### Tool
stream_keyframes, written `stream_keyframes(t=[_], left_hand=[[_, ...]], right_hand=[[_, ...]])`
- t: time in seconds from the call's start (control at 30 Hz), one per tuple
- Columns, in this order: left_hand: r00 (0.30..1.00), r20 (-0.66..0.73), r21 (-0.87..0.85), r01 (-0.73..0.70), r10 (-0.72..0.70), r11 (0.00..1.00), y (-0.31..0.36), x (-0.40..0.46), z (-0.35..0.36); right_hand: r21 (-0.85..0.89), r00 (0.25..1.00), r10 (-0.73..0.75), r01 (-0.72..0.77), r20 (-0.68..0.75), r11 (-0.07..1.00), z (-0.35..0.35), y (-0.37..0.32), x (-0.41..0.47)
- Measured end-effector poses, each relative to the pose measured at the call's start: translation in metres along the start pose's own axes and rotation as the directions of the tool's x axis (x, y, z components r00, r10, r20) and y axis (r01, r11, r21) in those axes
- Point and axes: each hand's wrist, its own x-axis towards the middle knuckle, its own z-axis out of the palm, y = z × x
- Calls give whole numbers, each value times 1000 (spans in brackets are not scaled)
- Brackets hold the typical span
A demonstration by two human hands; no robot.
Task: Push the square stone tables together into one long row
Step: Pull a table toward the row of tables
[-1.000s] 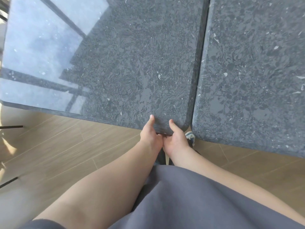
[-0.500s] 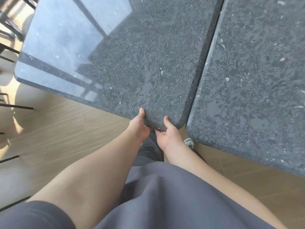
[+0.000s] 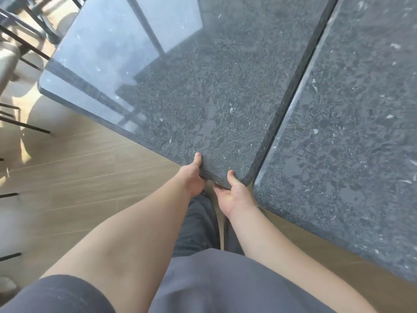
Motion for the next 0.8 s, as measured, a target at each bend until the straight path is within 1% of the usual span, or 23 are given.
stream_keyframes(t=[0.03, 0.1, 0.2, 0.23, 0.3, 0.4, 0.5, 0.57, 0.7, 0.8], left_hand=[[1000, -22, 6, 12, -11, 1000, 1, 1, -4], [1000, 29, 29, 4, -5, 1000, 1, -2, -13], [999, 50, -84, -2, 7, 996, 8, -11, -26], [999, 44, -120, -5, 11, 993, 12, -12, -34], [998, 54, -165, -2, 11, 986, 23, -21, -51], [997, 72, -98, 4, 3, 995, 45, -31, -82], [993, 94, -58, -61, 66, 996, 72, -40, -119], [981, 156, -43, -113, 118, 993, 93, -49, -153], [936, 272, 63, -251, 225, 966, 142, -77, -243], [902, 303, 46, -335, 307, 941, 186, -105, -313]], right_hand=[[-7, 1000, -27, 27, -4, 1000, 1, 3, -2], [-63, 995, -87, 84, -53, 994, -2, 7, 1], [-122, 967, -223, 208, -123, 970, 2, 14, 5], [-185, 959, -248, 221, -135, 957, 3, 18, 6], [-228, 948, -277, 237, -159, 944, 3, 27, 0], [-280, 937, -293, 234, -189, 931, 17, 39, -7], [-151, 940, -253, 223, -229, 963, 42, 61, -7], [-172, 944, -256, 222, -206, 960, 63, 93, -11], [-294, 962, -269, 244, -50, 924, 106, 183, -33], [-359, 959, -285, 270, 11, 893, 139, 243, -55]])
